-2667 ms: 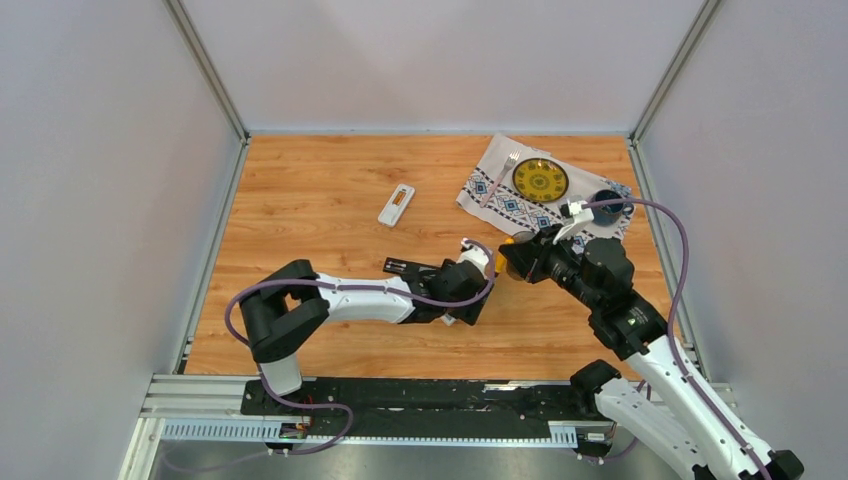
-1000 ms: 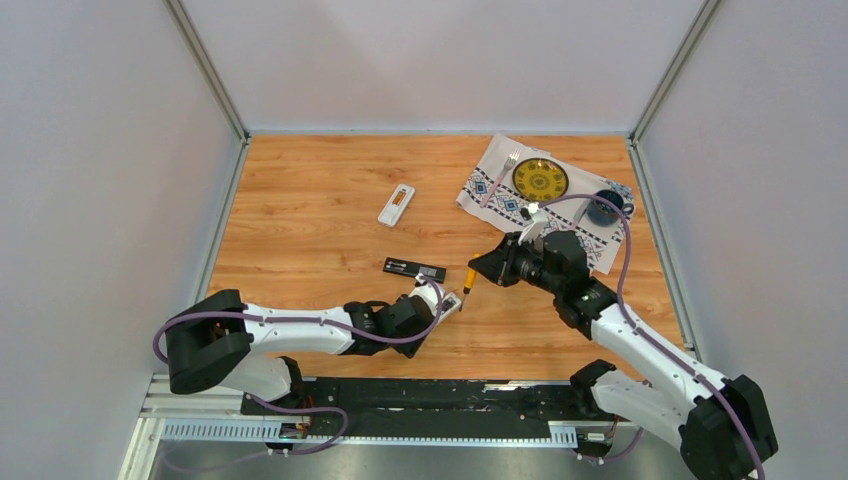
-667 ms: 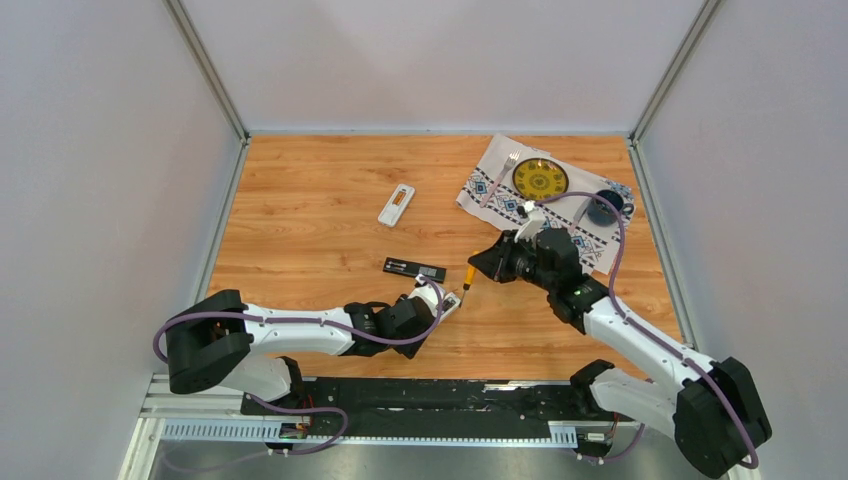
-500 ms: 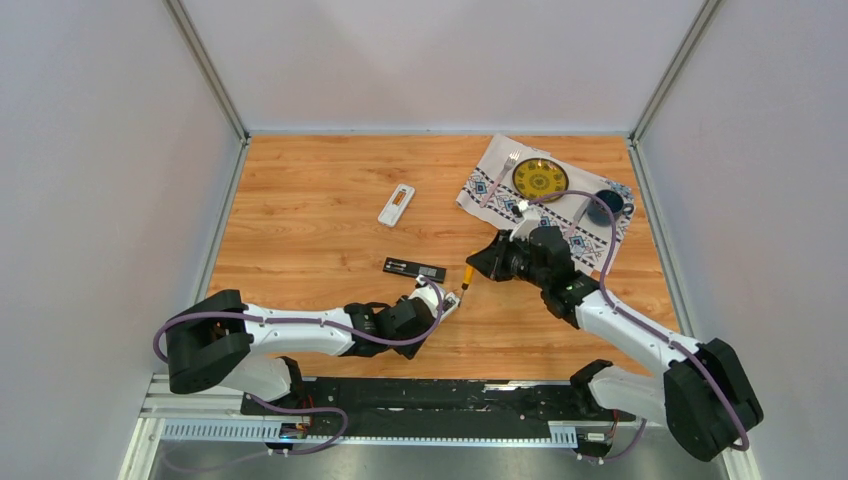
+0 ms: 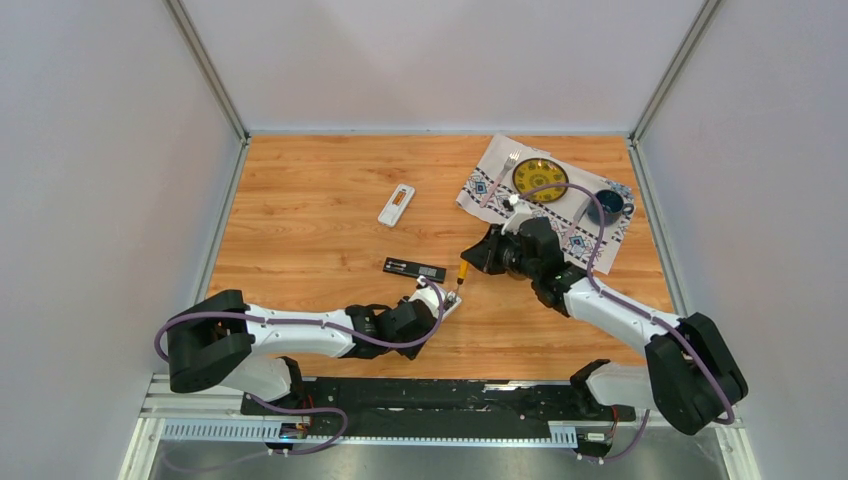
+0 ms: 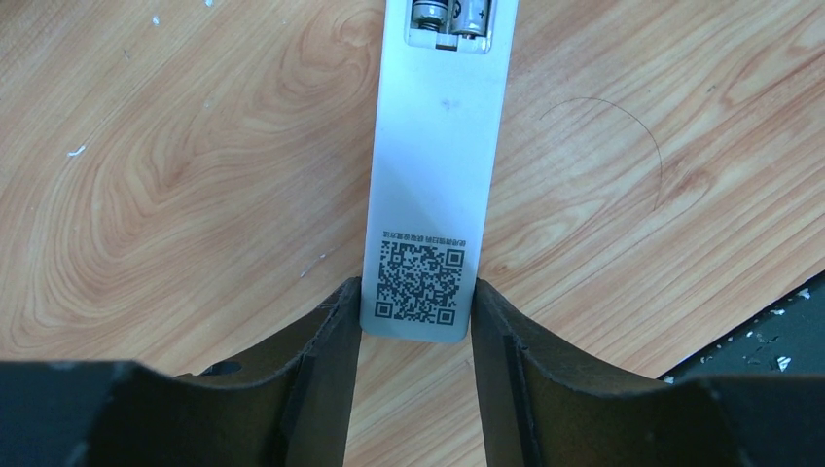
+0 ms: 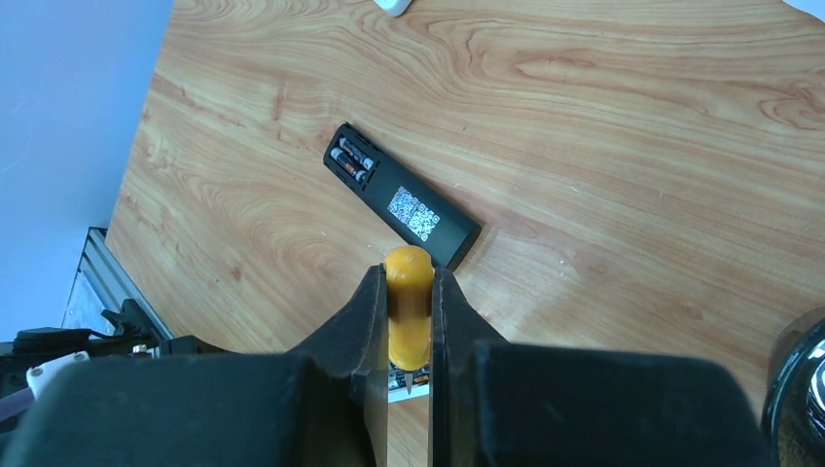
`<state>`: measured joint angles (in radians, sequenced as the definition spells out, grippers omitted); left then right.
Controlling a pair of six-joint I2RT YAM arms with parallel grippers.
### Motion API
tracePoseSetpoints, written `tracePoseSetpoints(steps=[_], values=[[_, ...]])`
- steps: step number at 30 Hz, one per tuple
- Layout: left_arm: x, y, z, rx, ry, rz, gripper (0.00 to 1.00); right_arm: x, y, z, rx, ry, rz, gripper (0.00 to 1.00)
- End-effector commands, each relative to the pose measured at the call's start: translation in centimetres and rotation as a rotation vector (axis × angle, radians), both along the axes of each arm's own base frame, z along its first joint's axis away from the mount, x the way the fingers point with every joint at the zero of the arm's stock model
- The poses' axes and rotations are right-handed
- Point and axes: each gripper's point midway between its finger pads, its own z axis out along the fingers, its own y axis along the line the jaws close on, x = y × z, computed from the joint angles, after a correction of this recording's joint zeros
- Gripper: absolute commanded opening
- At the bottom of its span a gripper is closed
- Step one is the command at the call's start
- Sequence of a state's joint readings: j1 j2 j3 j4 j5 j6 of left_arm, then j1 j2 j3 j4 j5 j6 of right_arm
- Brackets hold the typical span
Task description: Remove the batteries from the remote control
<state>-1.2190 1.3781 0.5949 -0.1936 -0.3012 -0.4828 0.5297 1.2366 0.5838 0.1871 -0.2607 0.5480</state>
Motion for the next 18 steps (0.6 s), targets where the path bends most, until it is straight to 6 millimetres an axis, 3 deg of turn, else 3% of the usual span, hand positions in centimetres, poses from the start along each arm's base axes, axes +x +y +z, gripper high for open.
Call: tracePoseSetpoints(steps=[1, 18], values=[[-0.4, 0.4, -0.7, 0.018, 0.009, 0.012, 0.53, 2.0, 0.8, 2.5, 0.017, -0.100, -0.013, 0.00], [-0.8, 0.8, -1.1, 0.024, 0.012, 0.011, 0.50, 2.6, 0.7, 0.0, -0.063, -0.040, -0.007, 0.00]])
